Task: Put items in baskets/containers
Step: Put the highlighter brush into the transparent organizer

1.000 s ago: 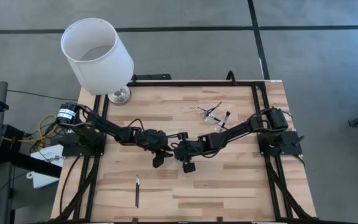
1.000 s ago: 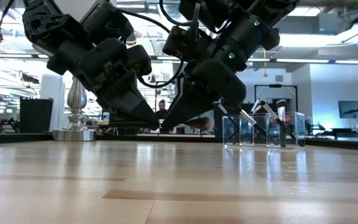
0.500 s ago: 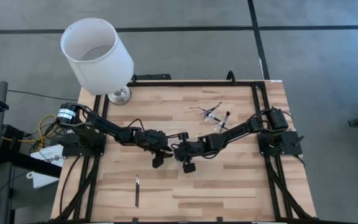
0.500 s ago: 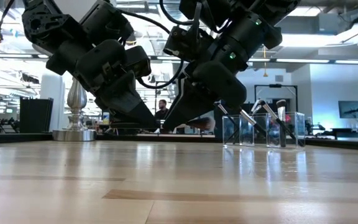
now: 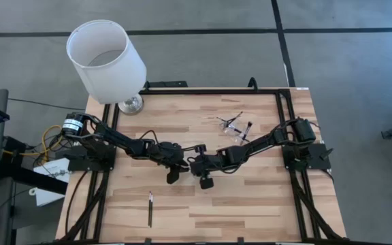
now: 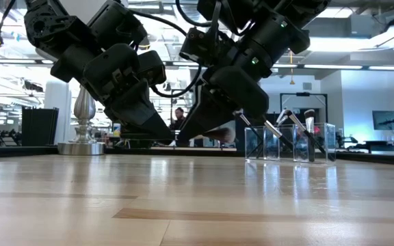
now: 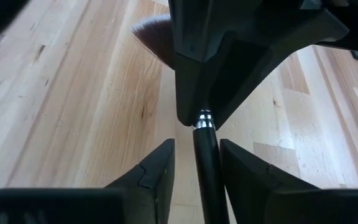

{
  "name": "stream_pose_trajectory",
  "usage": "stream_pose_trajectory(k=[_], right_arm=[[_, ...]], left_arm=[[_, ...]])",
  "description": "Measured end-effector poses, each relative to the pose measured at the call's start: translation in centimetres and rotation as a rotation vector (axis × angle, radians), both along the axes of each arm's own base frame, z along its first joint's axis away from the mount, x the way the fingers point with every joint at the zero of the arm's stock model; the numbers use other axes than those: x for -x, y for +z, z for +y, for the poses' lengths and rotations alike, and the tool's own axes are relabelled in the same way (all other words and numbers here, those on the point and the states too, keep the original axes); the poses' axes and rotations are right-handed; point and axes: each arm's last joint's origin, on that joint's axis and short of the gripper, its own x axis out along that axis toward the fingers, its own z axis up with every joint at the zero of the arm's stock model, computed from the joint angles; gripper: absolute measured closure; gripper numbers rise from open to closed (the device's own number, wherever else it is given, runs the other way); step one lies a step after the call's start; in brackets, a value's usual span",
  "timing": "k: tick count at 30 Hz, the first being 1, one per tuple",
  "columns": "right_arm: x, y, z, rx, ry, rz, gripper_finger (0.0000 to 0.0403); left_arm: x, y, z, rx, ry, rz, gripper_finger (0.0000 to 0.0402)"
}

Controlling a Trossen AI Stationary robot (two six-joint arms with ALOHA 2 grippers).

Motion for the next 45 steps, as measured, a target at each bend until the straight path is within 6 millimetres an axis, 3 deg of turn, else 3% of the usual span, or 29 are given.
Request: stream_pose_trajectory(k=[9,16,23,26,32,37,40,45], right_arm=[[-0.1,0.1,-0.1,0.013,-0.017,-0.012,0.0344],[0.0,0.0,-0.1,-0.008,-0.041,-0.011,0.0339],[-0.5,1.0,0.3,-0.010,-0.077,-0.032,0.0295],[-0.9,2.8,1.0,0.041,-0.106,0.002,0.0275],[-0.1,8.7,2.8,0.114,-0.227,0.116,0.0254],[3.5,13.1,4.5,0.328,-0.328,0.057,0.0271],[6.5,16.2,5.1,0.335,-0.417,-0.035,0.0282],[11.2,19.2,6.4,0.339,-0.535,-0.171,0.0285]], left_arm=[[0.0,0.0,0.1,0.001,0.004,0.001,0.0356],[0.0,0.0,0.1,-0.007,0.012,-0.001,0.0357],[-0.1,0.1,0.2,-0.020,0.031,-0.014,0.0354],[-0.2,0.2,0.2,-0.041,0.058,-0.026,0.0356],[-0.8,1.1,0.4,-0.064,0.108,-0.145,0.0350],[-1.7,3.4,0.5,-0.091,0.086,-0.403,0.0355],[-2.0,4.4,1.2,-0.092,0.105,-0.497,0.0352],[-2.2,5.3,2.2,-0.156,0.110,-0.599,0.0349]])
